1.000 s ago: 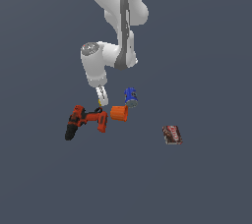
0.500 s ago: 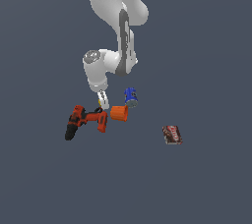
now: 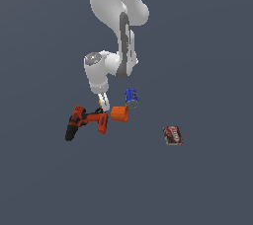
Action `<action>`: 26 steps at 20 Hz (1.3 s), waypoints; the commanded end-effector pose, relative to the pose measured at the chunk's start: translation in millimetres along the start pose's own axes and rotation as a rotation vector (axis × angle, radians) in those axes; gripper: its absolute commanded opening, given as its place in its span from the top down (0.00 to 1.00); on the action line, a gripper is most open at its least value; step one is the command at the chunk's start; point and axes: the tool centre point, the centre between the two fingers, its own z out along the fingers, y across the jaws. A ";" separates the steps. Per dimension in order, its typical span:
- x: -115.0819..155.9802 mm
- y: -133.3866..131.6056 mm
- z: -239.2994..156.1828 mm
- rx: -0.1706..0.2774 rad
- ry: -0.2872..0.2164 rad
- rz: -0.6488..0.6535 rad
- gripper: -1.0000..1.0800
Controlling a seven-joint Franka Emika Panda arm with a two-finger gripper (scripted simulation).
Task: Pick up a designated object from a clutter of objects.
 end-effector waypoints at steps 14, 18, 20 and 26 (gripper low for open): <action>-7.2 -7.8 -9.0 0.000 0.000 0.000 1.00; -16.0 -17.5 -20.0 0.000 0.000 0.001 1.00; -21.6 -23.8 -27.2 0.000 0.000 0.001 1.00; -43.1 -47.7 -54.8 -0.001 0.000 0.001 1.00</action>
